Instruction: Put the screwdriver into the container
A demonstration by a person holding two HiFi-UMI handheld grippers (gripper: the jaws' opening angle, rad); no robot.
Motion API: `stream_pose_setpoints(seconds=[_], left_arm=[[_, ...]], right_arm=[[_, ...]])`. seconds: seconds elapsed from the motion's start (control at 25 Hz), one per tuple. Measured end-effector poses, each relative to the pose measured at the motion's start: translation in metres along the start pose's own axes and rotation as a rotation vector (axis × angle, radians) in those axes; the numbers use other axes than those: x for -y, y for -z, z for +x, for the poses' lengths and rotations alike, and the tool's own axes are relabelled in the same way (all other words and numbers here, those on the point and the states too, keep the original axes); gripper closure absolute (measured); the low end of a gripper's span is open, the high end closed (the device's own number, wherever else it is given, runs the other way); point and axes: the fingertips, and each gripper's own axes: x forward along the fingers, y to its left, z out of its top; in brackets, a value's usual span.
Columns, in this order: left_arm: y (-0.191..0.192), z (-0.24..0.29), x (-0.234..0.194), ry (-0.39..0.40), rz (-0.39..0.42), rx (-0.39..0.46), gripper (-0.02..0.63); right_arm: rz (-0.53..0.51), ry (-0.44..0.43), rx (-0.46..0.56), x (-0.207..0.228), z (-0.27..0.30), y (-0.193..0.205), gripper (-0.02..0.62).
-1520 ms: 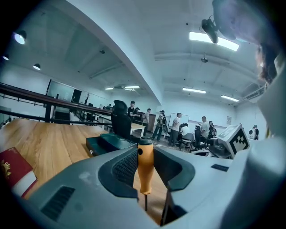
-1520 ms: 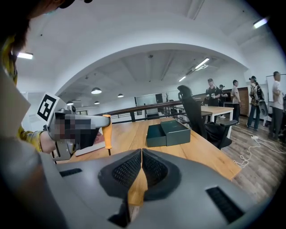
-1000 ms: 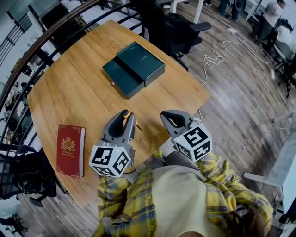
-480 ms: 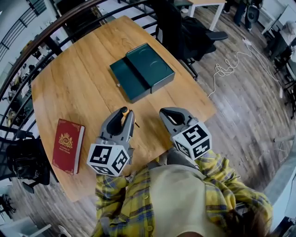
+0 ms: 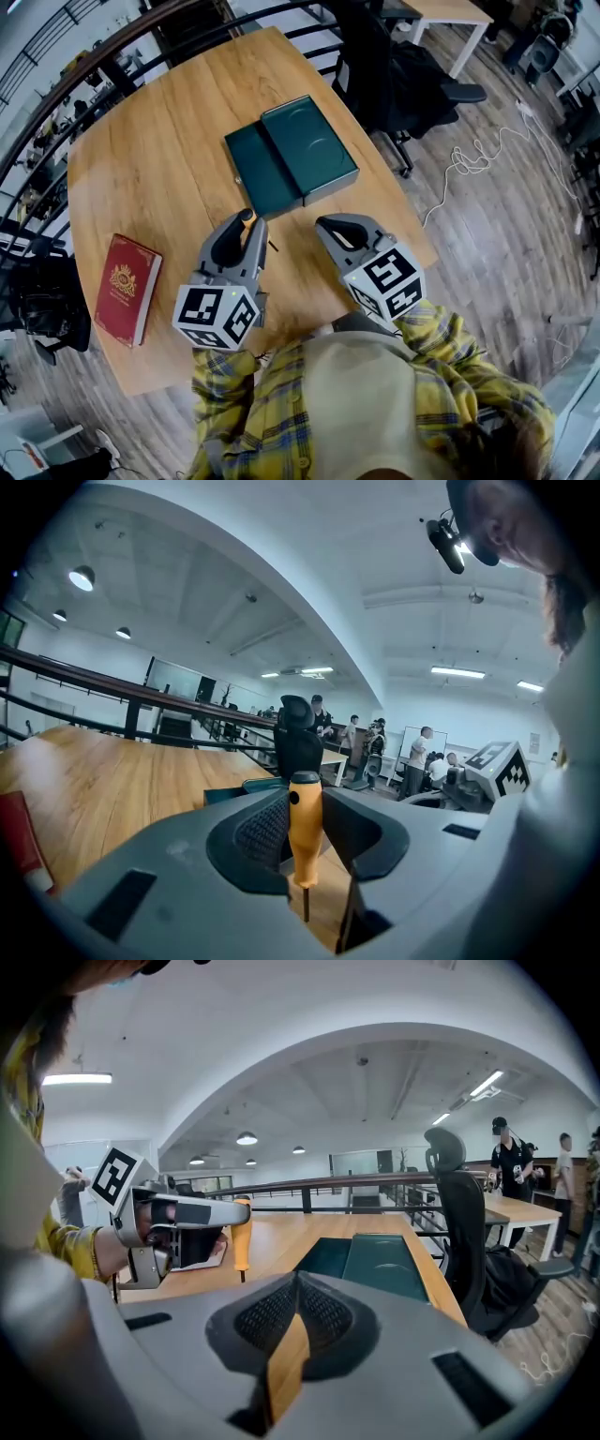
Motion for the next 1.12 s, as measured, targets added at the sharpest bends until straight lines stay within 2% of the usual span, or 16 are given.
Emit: stream_pose_setpoints(seconds=[0.8, 1.12], left_arm=[[-0.02, 0.06, -0.03, -0.181, -0.01, 0.013, 0.5], [-0.018, 0.092, -0.05, -0.218, -0.015, -0.033, 0.5]], right_arm=[[-0.026, -0.155, 0.003, 0.035, 0.026, -0.007, 0.529], [-0.015, -0.189, -0.008, 0.042, 0.031, -0.004, 0.529]])
